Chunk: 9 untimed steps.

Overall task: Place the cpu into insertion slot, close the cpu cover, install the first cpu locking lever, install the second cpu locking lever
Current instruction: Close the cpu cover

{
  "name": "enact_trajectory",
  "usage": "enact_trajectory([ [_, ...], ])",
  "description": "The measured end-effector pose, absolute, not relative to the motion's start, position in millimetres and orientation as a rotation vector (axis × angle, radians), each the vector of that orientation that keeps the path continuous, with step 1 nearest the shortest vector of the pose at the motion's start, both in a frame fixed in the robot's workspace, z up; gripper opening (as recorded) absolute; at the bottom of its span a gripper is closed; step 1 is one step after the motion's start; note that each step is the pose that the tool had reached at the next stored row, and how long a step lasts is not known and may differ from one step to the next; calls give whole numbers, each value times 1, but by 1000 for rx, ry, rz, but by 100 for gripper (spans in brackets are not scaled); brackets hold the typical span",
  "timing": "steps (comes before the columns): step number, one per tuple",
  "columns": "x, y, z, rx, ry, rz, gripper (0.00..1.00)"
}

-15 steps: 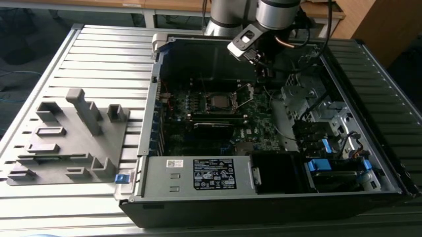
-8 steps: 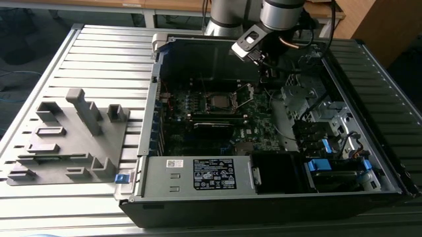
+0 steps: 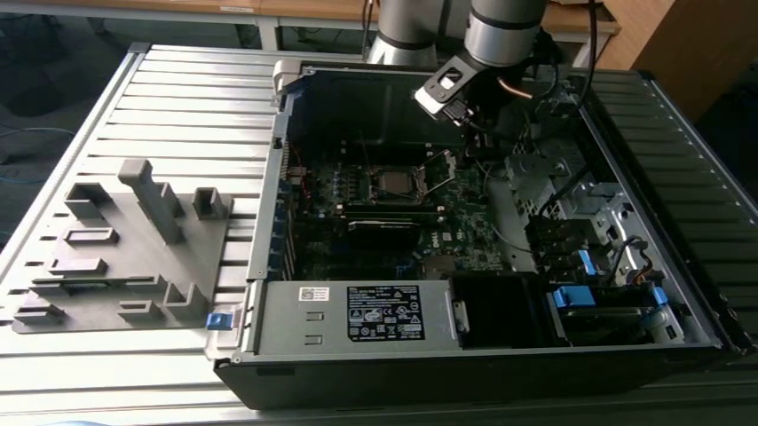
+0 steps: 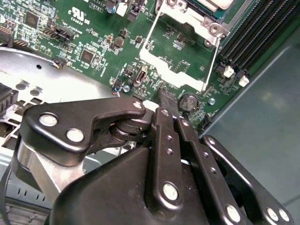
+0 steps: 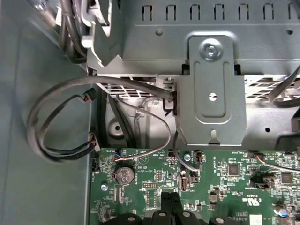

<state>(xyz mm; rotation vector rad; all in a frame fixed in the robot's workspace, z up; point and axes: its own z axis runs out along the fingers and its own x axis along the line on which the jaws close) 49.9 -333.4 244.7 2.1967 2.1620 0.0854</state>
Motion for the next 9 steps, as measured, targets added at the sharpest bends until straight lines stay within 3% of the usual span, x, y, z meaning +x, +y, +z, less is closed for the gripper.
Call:
enact_trajectory([
  [9,50,-333,236,2197,2162,85,11],
])
